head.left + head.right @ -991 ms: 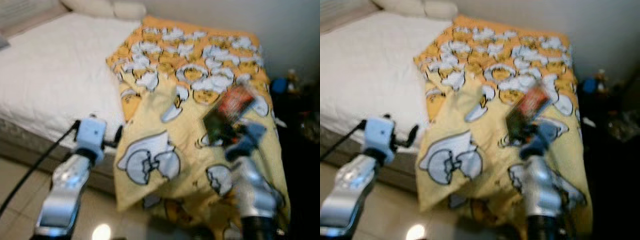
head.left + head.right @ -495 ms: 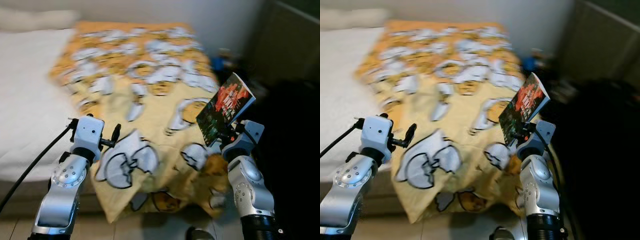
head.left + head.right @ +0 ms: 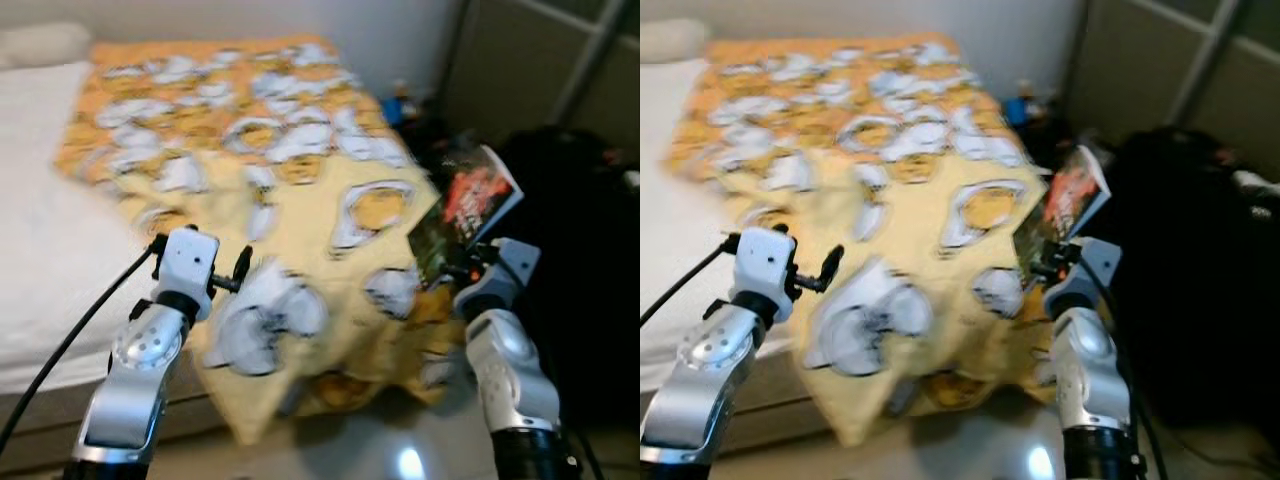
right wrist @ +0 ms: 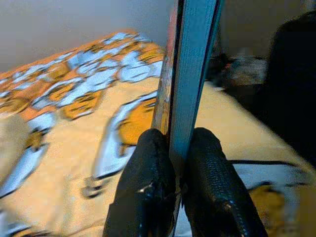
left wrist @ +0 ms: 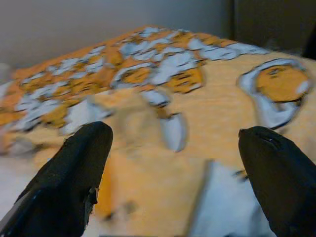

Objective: Clean up the room

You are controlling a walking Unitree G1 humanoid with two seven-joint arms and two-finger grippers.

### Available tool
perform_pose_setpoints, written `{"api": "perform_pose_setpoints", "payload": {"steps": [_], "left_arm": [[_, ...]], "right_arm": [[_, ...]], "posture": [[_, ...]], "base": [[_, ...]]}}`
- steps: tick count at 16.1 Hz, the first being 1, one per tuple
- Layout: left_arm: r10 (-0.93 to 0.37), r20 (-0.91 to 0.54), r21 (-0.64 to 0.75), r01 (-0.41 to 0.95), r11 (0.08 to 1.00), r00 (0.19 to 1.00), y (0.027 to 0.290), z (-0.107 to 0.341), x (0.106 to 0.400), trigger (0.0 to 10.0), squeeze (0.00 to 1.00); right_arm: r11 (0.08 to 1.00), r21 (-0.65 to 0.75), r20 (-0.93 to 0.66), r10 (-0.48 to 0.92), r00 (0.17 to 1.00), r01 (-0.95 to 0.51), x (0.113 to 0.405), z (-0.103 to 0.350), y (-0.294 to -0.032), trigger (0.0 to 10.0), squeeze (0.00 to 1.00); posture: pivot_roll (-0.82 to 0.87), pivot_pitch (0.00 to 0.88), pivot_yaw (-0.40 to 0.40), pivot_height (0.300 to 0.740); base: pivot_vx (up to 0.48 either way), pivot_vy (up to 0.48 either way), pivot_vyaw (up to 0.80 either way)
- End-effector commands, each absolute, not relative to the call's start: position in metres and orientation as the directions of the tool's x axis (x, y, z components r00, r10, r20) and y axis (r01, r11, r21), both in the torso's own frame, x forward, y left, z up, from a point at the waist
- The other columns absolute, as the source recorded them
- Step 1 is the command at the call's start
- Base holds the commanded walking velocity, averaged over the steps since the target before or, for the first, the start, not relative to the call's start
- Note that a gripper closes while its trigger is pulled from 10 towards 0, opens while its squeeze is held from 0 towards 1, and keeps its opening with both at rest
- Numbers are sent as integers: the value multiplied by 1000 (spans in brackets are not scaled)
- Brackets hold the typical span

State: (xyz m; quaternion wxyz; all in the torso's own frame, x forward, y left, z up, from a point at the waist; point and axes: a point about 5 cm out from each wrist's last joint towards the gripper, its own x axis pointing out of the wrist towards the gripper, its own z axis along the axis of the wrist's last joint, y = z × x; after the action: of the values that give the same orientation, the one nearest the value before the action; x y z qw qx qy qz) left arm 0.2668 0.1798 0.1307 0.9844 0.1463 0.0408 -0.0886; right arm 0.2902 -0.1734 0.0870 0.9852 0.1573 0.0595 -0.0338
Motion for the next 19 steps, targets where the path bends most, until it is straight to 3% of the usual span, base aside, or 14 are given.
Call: {"api": "perform_pose_setpoints", "payload": {"steps": [1,19], "left_arm": [[-137,-117,292,166,942,984,186,130,266,10000,0],[-123,-107,267,148,952,987,188,131,273,10000,0]], "right_arm": [[948,316,-78,-2,997,27,296,100,-160,10000,0],[970,222,-91,126,988,-104,300,103,-154,10000,0]], "posture": [[19,0,-12,740],[-5,0,-25,740]], "base": [[0,480,0],[0,480,0]]}}
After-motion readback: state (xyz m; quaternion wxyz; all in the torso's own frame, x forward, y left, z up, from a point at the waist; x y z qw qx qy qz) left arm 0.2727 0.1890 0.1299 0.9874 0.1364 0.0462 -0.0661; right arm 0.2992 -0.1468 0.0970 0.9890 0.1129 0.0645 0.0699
